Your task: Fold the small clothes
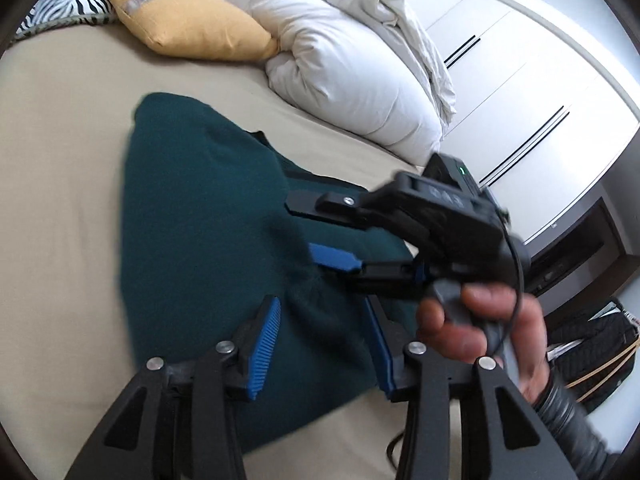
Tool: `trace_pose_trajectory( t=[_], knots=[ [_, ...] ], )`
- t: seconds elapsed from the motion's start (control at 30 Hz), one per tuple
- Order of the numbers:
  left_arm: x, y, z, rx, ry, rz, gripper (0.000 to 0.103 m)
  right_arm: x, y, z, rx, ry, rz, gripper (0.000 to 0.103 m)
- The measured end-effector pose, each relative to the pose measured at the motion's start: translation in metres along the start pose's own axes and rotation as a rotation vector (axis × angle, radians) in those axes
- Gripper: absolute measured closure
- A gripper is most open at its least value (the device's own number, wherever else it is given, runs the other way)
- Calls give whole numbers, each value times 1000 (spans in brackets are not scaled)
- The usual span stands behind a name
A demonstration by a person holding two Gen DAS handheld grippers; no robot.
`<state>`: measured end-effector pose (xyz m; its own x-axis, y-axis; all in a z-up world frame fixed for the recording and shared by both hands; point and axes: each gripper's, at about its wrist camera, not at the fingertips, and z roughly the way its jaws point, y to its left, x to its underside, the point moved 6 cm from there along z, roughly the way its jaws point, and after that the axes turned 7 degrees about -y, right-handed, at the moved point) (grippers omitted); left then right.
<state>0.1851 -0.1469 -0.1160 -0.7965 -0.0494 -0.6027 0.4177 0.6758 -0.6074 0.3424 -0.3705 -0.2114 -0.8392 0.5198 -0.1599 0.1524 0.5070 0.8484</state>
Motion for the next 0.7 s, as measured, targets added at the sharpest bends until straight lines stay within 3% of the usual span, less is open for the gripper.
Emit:
trace_pose_trajectory(
  t=[0.07, 0.13, 0.17, 0.2, 0.23, 0.27, 0.4, 0.7],
  knots=[
    [4, 7, -11, 5, -17, -12, 58, 1, 6, 6, 77, 22, -22, 52],
    [6, 17, -19, 1, -27, -39, 58, 5, 11, 11, 101, 37, -37, 56],
    [7, 23, -22, -2, -28, -55, 58, 7, 16, 16, 131, 45, -69, 61],
    [9, 28, -27, -4, -29, -69, 58, 10, 19, 17, 150, 51, -89, 76],
    [8, 32, -30, -6, -32, -83, 58, 15, 24, 22, 174, 67, -116, 84],
    [8, 35, -33, -9, -35, -88, 58, 20, 27, 27, 193, 74, -145, 88],
    [1, 39, -39, -30, -45, -87, 58, 21, 31, 23, 228, 39, -208, 92],
    [-10, 6, -35, -35, -36, -10, 54, -1, 28, -77, 245, -133, -299, 93]
  ],
)
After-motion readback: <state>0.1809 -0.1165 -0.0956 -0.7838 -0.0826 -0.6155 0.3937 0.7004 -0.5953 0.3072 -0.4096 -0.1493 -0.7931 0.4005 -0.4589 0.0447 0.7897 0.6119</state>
